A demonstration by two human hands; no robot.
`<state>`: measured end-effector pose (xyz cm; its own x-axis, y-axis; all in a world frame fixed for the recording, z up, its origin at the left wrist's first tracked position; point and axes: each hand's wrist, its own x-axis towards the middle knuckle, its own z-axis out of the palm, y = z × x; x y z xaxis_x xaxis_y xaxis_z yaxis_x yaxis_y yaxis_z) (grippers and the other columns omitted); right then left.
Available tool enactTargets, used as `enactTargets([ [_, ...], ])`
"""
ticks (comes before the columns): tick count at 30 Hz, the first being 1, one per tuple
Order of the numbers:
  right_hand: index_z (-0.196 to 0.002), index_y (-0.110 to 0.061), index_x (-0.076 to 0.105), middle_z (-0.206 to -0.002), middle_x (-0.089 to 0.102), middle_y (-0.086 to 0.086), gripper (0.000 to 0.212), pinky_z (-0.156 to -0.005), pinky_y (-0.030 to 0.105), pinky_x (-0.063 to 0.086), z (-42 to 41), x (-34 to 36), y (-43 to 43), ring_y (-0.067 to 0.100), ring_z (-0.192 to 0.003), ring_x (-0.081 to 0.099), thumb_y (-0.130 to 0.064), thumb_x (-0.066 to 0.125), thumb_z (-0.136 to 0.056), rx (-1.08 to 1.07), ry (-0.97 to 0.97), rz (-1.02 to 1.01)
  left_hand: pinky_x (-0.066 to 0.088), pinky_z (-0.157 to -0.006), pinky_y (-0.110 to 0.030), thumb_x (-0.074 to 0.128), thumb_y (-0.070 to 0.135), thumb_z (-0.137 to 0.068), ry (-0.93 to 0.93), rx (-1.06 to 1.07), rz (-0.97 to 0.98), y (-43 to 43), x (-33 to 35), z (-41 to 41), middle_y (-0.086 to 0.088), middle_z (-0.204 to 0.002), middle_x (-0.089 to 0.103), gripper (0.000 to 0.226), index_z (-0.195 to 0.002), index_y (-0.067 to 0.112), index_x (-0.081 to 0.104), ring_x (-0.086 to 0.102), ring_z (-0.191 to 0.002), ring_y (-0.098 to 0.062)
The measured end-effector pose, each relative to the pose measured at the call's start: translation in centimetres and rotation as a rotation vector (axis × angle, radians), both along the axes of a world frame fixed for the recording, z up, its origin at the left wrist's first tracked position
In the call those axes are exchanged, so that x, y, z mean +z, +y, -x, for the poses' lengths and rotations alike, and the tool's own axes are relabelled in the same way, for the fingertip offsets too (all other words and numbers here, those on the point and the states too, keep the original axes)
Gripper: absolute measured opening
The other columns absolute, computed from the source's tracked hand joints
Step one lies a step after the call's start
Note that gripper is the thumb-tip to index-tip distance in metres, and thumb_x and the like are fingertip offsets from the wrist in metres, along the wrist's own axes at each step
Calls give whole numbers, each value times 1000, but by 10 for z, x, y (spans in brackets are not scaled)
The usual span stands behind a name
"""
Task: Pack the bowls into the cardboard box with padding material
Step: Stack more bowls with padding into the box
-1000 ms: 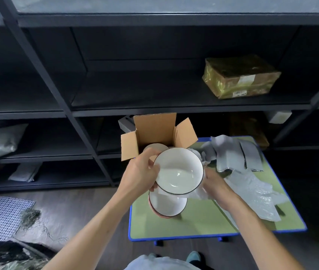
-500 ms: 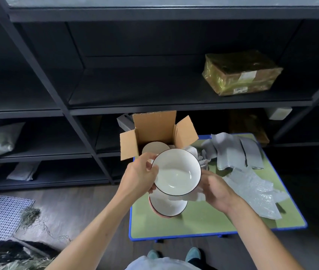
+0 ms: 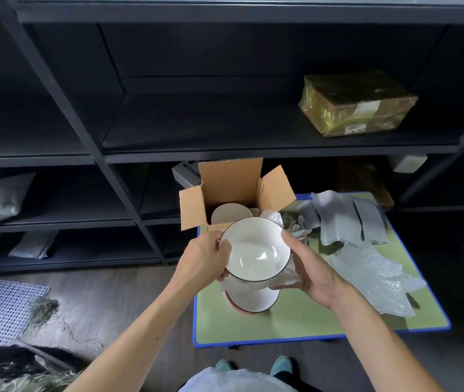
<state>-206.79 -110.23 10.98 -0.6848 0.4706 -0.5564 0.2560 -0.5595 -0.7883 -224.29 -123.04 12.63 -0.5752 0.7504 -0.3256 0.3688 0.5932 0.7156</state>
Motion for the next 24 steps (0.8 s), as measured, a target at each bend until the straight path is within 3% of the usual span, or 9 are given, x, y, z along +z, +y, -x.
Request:
enactTargets([
  [2,-127,-20,66,-121,70,12,39,-80,48,59,2,1,0,32,-104,69,-42,53,-97,10,8,-19,53,-54,-28,40,23,-93,-2,0,-21,-1,-1,3,-2,-60,68,22,-84,22,60,68,-52,-17],
  [5,-126,-18,66,-122,70,13,36,-85,50,58,4,2,-1,33,-106,68,-36,50,-99,-4,36,-31,60,-66,-39,47,45,-94,-34,50,-50,-4,-1,6,4,-77,67,23,-107,31,60,68,-62,-19],
  [8,-125,-19,67,-122,70,12,36,-92,56,54,7,3,0,33,-110,67,-35,48,-100,-18,54,-25,60,-75,-36,44,77,-86,-123,110,52,-9,-4,14,7,-94,63,65,-131,30,47,70,-72,-14],
  [10,-126,-18,66,-123,70,12,37,-92,55,55,10,4,0,33,-109,67,-36,48,-100,-13,53,-24,58,-85,-38,41,86,-79,-277,122,63,-10,-6,18,8,-108,64,84,-140,29,40,71,-84,-13],
  [14,-128,-18,65,-125,69,12,38,-87,51,58,18,6,-3,37,-111,65,-37,47,-101,8,56,-16,57,-76,-29,43,78,-86,-481,83,-85,-11,3,17,16,-111,60,59,-124,33,52,64,-95,-5],
  [17,-126,-16,66,-123,70,12,36,-90,54,56,24,7,-4,36,-111,66,-35,46,-102,15,47,-23,61,-71,-31,49,72,-87,-390,68,-133,-10,2,20,6,-99,65,57,-117,25,57,67,-82,-6],
  [20,-123,-13,67,-118,72,14,35,-89,56,56,30,8,-4,34,-106,68,-33,46,-104,30,30,-54,58,-62,-26,50,50,-98,-286,29,-141,-11,3,21,4,-95,65,31,-113,24,58,65,-74,-11],
  [24,-122,-7,64,-102,71,27,37,-75,48,60,37,7,1,41,-85,68,-33,45,-105,84,-59,-149,61,-76,-42,47,37,-96,-249,37,-115,-9,-4,27,4,-95,69,16,-106,30,57,71,-69,-16],
])
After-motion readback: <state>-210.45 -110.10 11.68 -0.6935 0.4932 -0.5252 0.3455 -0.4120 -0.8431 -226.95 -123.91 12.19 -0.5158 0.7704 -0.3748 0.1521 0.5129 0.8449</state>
